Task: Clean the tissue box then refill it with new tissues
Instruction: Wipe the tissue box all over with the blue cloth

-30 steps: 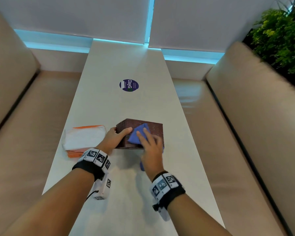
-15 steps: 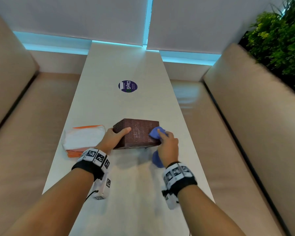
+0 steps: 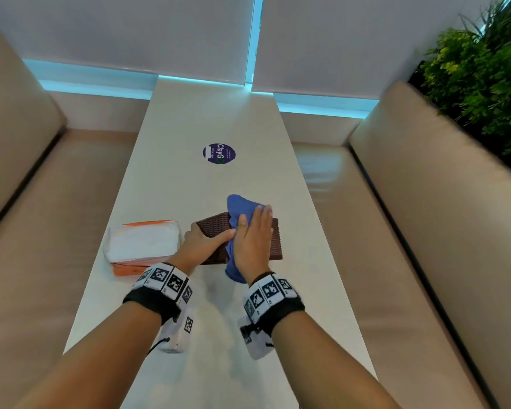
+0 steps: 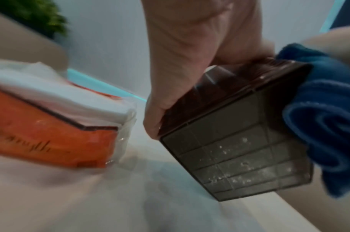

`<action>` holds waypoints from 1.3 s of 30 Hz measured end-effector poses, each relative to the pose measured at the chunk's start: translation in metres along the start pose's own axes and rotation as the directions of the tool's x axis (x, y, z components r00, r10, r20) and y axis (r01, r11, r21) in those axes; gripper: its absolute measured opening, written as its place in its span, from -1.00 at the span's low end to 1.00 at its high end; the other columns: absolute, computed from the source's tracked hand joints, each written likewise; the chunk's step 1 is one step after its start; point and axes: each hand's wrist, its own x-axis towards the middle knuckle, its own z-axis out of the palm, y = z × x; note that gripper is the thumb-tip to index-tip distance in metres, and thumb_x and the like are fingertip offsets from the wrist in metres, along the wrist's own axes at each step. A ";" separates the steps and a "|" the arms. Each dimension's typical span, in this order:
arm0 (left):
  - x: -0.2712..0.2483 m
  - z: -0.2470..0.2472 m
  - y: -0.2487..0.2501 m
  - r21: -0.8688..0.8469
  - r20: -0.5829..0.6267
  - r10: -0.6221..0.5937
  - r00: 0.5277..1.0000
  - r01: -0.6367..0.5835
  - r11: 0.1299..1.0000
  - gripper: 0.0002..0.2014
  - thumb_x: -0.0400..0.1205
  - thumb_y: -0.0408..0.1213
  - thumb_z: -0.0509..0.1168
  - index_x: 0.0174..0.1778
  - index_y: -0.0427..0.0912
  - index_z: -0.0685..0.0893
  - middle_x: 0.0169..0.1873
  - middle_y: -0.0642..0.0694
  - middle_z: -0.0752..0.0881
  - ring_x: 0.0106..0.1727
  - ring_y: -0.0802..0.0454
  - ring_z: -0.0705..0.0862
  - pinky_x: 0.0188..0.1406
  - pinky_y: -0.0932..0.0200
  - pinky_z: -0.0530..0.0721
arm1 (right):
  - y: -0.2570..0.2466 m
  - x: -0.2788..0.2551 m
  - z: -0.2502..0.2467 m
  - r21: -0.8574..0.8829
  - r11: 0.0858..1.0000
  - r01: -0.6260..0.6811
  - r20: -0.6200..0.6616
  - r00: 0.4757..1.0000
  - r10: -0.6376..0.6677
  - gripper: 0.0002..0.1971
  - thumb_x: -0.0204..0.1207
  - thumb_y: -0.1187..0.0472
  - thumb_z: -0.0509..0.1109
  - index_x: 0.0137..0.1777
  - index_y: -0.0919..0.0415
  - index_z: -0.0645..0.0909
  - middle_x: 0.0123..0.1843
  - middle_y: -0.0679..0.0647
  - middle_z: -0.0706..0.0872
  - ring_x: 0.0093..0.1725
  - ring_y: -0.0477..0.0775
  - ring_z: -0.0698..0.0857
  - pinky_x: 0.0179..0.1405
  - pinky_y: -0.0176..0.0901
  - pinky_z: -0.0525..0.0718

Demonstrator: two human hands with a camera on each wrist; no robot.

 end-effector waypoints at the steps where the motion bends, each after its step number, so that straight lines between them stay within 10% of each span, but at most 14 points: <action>1: -0.004 -0.001 0.003 0.006 -0.002 -0.010 1.000 0.010 1.000 0.12 -0.04 0.46 0.49 0.36 -0.14 0.43 0.21 -0.11 0.66 0.19 -0.07 0.69 0.22 -0.13 0.70 | 0.000 0.002 0.000 -0.020 1.000 0.014 0.010 1.000 -0.014 -0.43 0.74 0.02 -0.07 0.67 0.24 -0.04 0.73 0.12 -0.11 0.72 0.07 -0.13 0.68 0.04 -0.12; 8: -0.026 0.001 0.019 0.041 -0.009 -0.011 1.000 0.011 0.999 0.28 -0.10 0.42 0.44 0.49 -0.22 0.27 0.38 -0.17 0.50 0.37 -0.11 0.55 0.40 -0.13 0.56 | 0.029 0.033 -0.026 0.122 0.885 -0.450 -0.134 0.876 0.464 -0.50 0.75 0.10 -0.07 0.67 0.16 0.04 0.69 0.21 0.17 0.69 0.24 0.05 0.65 0.18 0.06; 14: -0.029 0.004 0.022 0.112 -0.036 -0.027 0.999 0.030 0.993 0.32 -0.13 0.44 0.40 0.50 -0.25 0.25 0.37 -0.21 0.51 0.37 -0.13 0.55 0.36 -0.13 0.60 | -0.001 -0.007 -0.003 -0.127 0.992 0.017 -0.033 0.999 -0.021 -0.49 0.74 0.09 -0.06 0.68 0.03 0.00 0.72 0.20 -0.05 0.70 0.24 -0.07 0.67 0.18 0.05; 21: -0.026 -0.001 0.020 0.078 -0.005 -0.029 1.000 0.029 0.997 0.30 -0.11 0.43 0.44 0.51 -0.21 0.24 0.38 -0.16 0.50 0.38 -0.11 0.54 0.40 -0.11 0.57 | 0.036 0.027 -0.029 0.059 0.956 -0.288 -0.002 0.957 0.289 -0.50 0.75 0.06 -0.09 0.68 0.06 0.02 0.72 0.18 0.04 0.70 0.29 -0.06 0.65 0.26 0.02; 27: -0.016 -0.002 0.016 0.036 -0.010 -0.055 0.998 0.056 0.998 0.35 -0.13 0.49 0.48 0.50 -0.24 0.30 0.32 -0.14 0.59 0.32 -0.11 0.61 0.34 -0.08 0.63 | 0.015 -0.018 -0.010 -0.163 0.975 0.149 0.198 0.973 -0.116 -0.43 0.75 0.05 -0.05 0.68 0.02 -0.18 0.72 0.14 -0.26 0.70 0.19 -0.27 0.68 0.18 -0.16; 34: 0.014 -0.010 -0.018 -0.088 0.026 -0.089 0.996 0.091 0.992 0.22 -0.12 0.47 0.53 0.43 -0.13 0.43 0.25 -0.09 0.69 0.21 -0.07 0.70 0.30 -0.09 0.66 | 0.041 0.015 -0.024 -0.091 0.988 -0.126 0.099 0.986 0.135 -0.44 0.74 0.02 -0.06 0.68 0.05 -0.11 0.71 0.23 0.07 0.68 0.32 0.01 0.65 0.23 0.06; 39: -0.020 0.000 0.007 -0.161 0.080 -0.065 0.995 0.077 0.984 -0.18 0.04 0.28 0.58 0.17 -0.09 0.69 0.03 -0.13 0.82 0.07 -0.09 0.79 0.19 -0.11 0.72 | 0.015 -0.017 -0.014 -0.238 0.949 0.209 0.149 0.973 -0.177 -0.42 0.71 -0.05 0.02 0.68 -0.03 -0.04 0.73 0.15 -0.13 0.70 0.27 -0.20 0.70 0.16 -0.15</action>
